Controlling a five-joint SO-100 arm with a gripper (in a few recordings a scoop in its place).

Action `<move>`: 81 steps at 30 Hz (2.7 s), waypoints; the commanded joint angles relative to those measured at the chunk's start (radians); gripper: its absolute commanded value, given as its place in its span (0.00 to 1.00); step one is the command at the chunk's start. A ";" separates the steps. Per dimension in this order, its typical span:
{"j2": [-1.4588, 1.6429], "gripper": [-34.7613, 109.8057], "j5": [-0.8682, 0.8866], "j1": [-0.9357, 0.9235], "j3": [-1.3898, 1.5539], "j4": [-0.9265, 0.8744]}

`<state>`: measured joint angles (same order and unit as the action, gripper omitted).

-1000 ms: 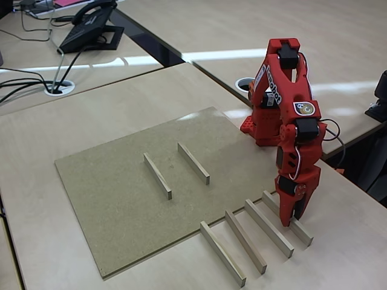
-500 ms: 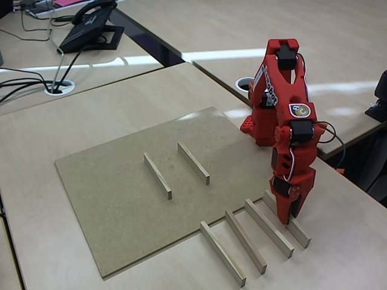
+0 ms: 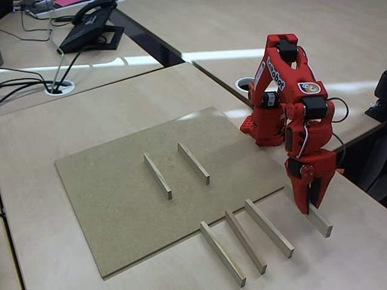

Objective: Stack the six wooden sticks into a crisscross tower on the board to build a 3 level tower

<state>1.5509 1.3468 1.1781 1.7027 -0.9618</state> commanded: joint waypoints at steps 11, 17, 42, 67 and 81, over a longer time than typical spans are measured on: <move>0.258 0.24 0.634 -0.229 -0.106 -0.399; 0.296 0.24 0.647 -0.469 -0.192 -0.578; 0.172 0.24 0.034 -1.109 0.014 -0.360; 0.049 0.24 -0.035 -1.230 0.038 -0.227; 0.014 0.27 -0.114 -1.243 0.006 -0.218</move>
<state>1.5478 1.2441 -0.0537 1.7349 -1.1766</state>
